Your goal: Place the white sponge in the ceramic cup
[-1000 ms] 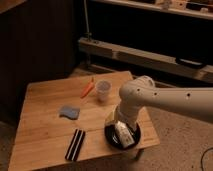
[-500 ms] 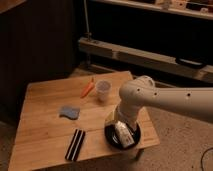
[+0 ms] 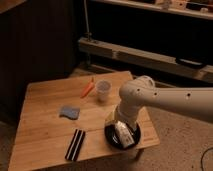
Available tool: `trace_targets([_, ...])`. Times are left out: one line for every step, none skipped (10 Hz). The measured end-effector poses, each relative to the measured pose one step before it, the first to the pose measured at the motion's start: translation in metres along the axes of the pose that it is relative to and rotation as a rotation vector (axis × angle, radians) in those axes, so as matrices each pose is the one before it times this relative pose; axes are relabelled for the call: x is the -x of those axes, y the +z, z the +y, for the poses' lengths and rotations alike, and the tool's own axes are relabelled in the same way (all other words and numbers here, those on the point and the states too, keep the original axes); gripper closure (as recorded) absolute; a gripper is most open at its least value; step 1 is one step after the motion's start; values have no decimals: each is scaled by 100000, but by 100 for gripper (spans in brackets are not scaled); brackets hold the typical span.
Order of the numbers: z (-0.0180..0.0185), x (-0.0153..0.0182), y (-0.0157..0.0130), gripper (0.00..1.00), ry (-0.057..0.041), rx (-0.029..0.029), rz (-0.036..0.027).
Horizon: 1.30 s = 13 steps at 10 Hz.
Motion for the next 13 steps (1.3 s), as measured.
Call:
trace_targets([-3,-1,7,20,10,-2,17])
trace_targets([-2,-3,10,20,5,2,21])
trace_targets([2,0,-1,20,-6,1,-2])
trace_targets([-2,1,1,20,7,0,2])
trace_targets([1,1,0,20,-5,1,-1])
trace_targets([-2,-2,1,20,-1,-5,5])
trace_targets([0,1,1,20,2,3,-1])
trace_targets([-28,31,31,20,-83,-391,-404])
trace_targets([430,389,-81,20,-1921,1086,-2378])
trace_targets([667,443,-172,20,-5991,3952,-4887])
trace_targets([1125,378,-147,20,-7106,4557,-5804])
trace_targets([1654,356,-113,20,-6956,4519,-5297])
trace_targets([730,318,-166,20,-4707,2402,-4129])
